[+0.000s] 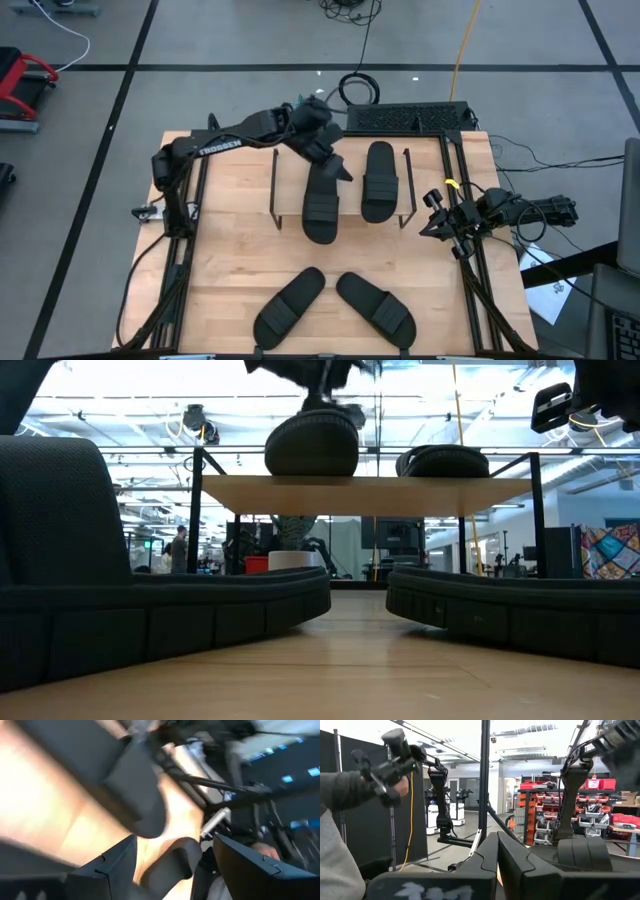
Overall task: Pick and place slides into the shelf
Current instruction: Put the top black slide on the shelf
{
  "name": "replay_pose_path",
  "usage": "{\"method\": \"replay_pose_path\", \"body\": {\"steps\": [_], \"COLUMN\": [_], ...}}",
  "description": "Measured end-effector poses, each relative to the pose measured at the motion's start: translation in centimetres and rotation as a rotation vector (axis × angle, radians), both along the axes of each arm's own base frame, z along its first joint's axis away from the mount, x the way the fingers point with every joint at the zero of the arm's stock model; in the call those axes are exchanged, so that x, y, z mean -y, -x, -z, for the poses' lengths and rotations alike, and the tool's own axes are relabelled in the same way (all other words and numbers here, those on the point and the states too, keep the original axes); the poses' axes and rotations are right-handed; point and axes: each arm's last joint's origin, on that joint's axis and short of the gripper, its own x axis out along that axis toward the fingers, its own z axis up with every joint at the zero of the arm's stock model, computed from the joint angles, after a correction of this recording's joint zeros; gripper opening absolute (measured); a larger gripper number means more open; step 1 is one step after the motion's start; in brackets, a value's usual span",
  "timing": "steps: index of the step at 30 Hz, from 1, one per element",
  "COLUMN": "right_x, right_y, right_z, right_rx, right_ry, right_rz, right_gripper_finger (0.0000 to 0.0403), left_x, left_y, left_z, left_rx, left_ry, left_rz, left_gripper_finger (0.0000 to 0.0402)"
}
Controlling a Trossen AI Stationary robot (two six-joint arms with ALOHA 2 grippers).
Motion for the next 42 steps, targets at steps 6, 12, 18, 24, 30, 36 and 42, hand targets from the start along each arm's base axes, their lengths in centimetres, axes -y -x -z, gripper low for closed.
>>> {"method": "replay_pose_path", "body": {"steps": [6, 12, 18, 24, 30, 36, 42], "right_x": [0.0, 0.0, 0.0, 0.0, 0.0, 0.0, 0.0], "right_y": [0.0, 0.0, 0.0, 0.0, -0.1, -0.2, -0.2], "right_z": [0.0, 0.1, -0.1, -0.1, 0.0, 0.1, 0.1], "right_rx": [0.003, 0.013, 0.041, 0.043, 0.035, 0.022, 0.019], "right_ry": [0.015, 0.053, 0.069, 0.083, 0.083, 0.071, 0.075], "right_rz": [0.003, 0.015, 0.022, 0.031, 0.032, 0.028, 0.029], "right_gripper_finger": [0.0000, 0.0000, 0.0000, 0.0000, 0.0000, 0.0000, 0.0000], "left_x": [4.3, 13.0, 18.7, 19.9, 20.8, 21.1, 20.9], "left_y": [3.2, 7.1, 7.3, 5.5, 2.9, 1.7, 1.9], "left_z": [-6.2, -8.7, -6.6, -1.0, 5.2, 7.1, 6.7], "left_rx": [0.363, 0.309, -0.018, -0.246, -0.379, -0.431, -0.429], "left_ry": [-0.407, -0.962, -1.354, -1.368, -1.412, -1.513, -1.523], "left_rz": [0.262, 0.331, 0.047, -0.032, 0.049, 0.038, 0.048], "left_gripper_finger": [0.0255, 0.0255, 0.0255, 0.0255, 0.0255, 0.0255, 0.0255]}}
